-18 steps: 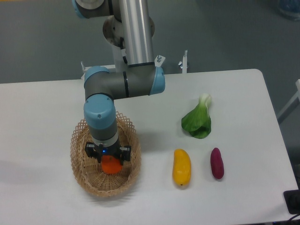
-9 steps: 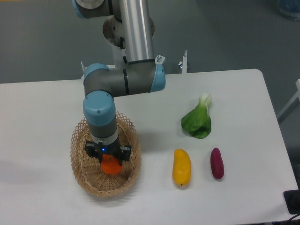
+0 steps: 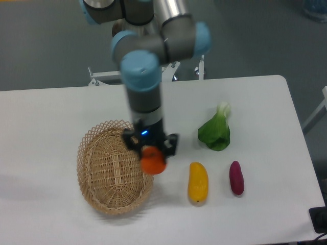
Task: Pick up the orange from the basket
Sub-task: 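Lift the grasped orange up out of the basket, then carry the held orange past the bok choy, away from the basket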
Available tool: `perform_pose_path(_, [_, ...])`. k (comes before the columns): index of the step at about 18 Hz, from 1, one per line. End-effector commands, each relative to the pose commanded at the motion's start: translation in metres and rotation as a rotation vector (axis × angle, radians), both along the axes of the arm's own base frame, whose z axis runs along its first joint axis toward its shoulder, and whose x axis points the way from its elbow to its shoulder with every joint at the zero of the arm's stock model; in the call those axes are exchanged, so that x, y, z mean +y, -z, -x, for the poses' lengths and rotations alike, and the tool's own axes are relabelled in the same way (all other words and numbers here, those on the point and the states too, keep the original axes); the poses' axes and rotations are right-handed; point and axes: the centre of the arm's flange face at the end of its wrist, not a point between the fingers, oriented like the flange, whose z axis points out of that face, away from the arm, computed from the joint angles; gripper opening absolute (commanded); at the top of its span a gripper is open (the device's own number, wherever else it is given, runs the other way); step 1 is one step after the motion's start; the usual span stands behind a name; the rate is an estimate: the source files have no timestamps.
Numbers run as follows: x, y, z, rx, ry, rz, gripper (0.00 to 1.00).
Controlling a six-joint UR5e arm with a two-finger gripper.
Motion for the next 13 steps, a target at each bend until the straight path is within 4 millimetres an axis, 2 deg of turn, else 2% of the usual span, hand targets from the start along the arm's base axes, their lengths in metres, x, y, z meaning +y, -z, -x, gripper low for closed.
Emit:
perform_pose_path(1, [-0.023,-0.001,0.025,-0.012,0.004,0.021,0.63])
perform_pose_path(5, [-0.087,-0.021,0.085,-0.015,0.038,0.022,0.63])
perform_pose_path(9, [-0.138,-0.022,0.125,0.006,0.095,0.028,0.63])
perform_pose_path(11, [-0.153,-0.023,0.135,0.013,0.11,0.031,0.63])
perform_pose_path(13, [-0.159,-0.02,0.139,0.008,0.112,0.03,0.63])
